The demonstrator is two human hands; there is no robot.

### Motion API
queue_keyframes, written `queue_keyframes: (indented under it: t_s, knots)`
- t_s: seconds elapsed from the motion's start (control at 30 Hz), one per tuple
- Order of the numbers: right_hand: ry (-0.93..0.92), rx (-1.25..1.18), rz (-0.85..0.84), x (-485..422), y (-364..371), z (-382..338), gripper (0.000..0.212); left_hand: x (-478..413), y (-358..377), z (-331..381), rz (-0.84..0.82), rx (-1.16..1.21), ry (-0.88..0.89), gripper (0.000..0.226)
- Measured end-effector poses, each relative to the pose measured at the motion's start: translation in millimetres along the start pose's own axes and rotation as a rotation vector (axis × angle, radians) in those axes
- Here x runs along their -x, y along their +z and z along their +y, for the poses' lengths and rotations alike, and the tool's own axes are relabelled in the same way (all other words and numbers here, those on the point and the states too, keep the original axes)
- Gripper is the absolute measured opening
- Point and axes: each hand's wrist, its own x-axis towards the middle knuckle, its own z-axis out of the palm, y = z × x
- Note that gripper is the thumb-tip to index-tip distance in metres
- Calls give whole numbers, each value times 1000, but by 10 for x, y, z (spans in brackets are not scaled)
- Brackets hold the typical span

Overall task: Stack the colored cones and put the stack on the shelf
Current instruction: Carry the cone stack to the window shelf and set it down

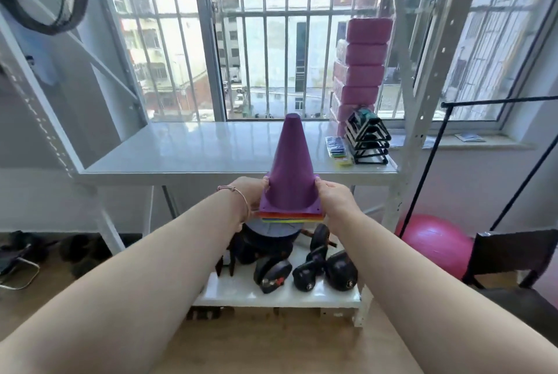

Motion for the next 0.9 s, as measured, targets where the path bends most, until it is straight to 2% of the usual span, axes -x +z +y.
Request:
queue_keyframes:
  t_s: [0.1,0.23,0.33,0.4,0.57,0.73,0.9]
  knots:
    - [7,1,27,-152,61,-94,27,-224,6,148,-16,-1,44,30]
    - [22,22,56,-467,78,-160,37,-543,76,294,9,-47,57,35]
    - [16,44,44,-766,94,-182,30,-809,111,368,16,-54,33,32]
    - [33,37,26,-1045,140,-149,32,-1015,137,415,19,-77,31,27]
    - [22,18,-25,-1860,298,-194,38,-1712,232,685,76,-31,4,42]
    - [46,-44,-64,-2751,371,-370,33,-2400,485,1105,108,-1,-8,26]
    - [78,-48,-39,-3535,385,-482,40,-3015,746,1349,140,-2,5,26]
